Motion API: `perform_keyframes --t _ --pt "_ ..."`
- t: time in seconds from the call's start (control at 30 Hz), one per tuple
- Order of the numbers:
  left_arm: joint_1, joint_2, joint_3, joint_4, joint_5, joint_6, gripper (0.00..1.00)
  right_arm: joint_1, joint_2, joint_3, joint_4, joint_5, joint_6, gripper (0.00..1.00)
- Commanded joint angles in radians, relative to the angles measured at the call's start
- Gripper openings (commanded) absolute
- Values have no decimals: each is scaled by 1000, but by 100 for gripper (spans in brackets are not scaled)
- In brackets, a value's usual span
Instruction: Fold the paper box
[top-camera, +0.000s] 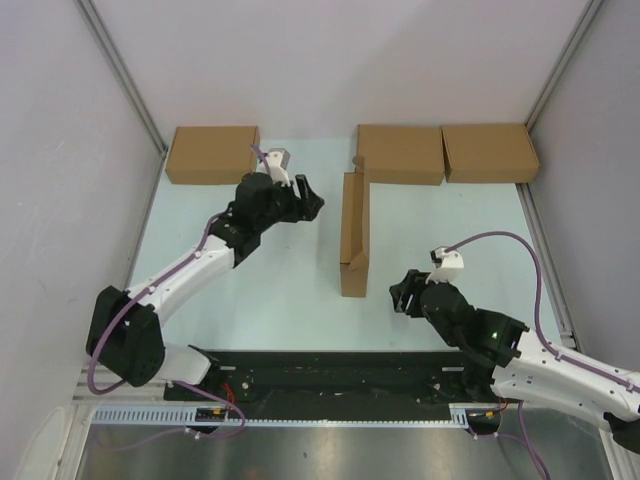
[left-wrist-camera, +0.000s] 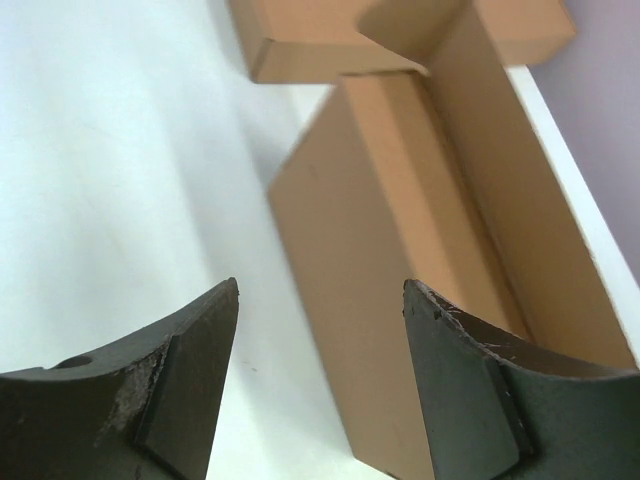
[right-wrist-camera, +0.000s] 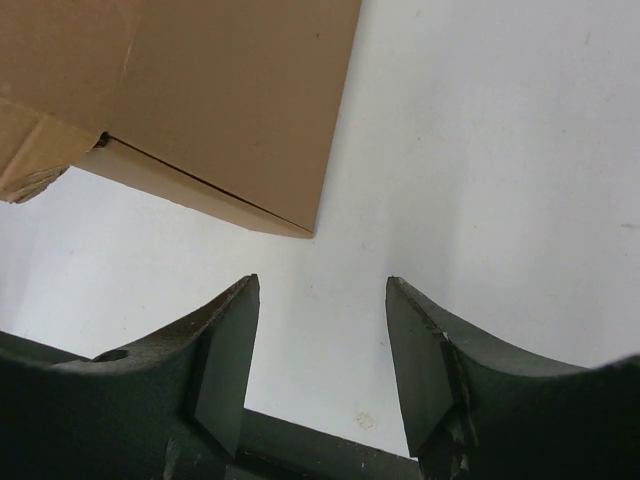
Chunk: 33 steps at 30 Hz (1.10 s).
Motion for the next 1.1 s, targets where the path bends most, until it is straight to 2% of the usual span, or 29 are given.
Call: perform_keyframes --t 0.0,0.13,0.3,0.43,0.5,0.53,0.6,0.73,0.8,0.93,1.07 --pt "62 1 -19 34 37 -28 72 5 -16 -12 -1 40 36 59" --pt "103 67 8 56 66 -50 72 9 -13 -29 3 35 42 59" --pt "201 278 120 145 234 -151 70 23 9 -67 46 11 60 55" --pt "250 551 333 214 365 -232 66 72 44 -119 155 -5 73 46" --pt "269 645 404 313 456 -317 65 115 72 -142 199 -2 80 41" --pt "272 741 486 344 480 -350 63 129 105 -145 233 4 85 40" --pt "275 837 589 406 532 -427 62 156 147 -146 268 2 83 37" --pt "273 1088 906 419 589 -513 60 189 214 -139 370 -32 67 35" --pt "272 1145 985 421 589 -547 59 212 224 -141 399 -25 56 33" --pt "258 1252 1155 394 590 -562 59 299 248 -164 551 89 -12 31" --pt "228 1279 1188 393 609 -558 57 293 296 -199 683 139 3 28"
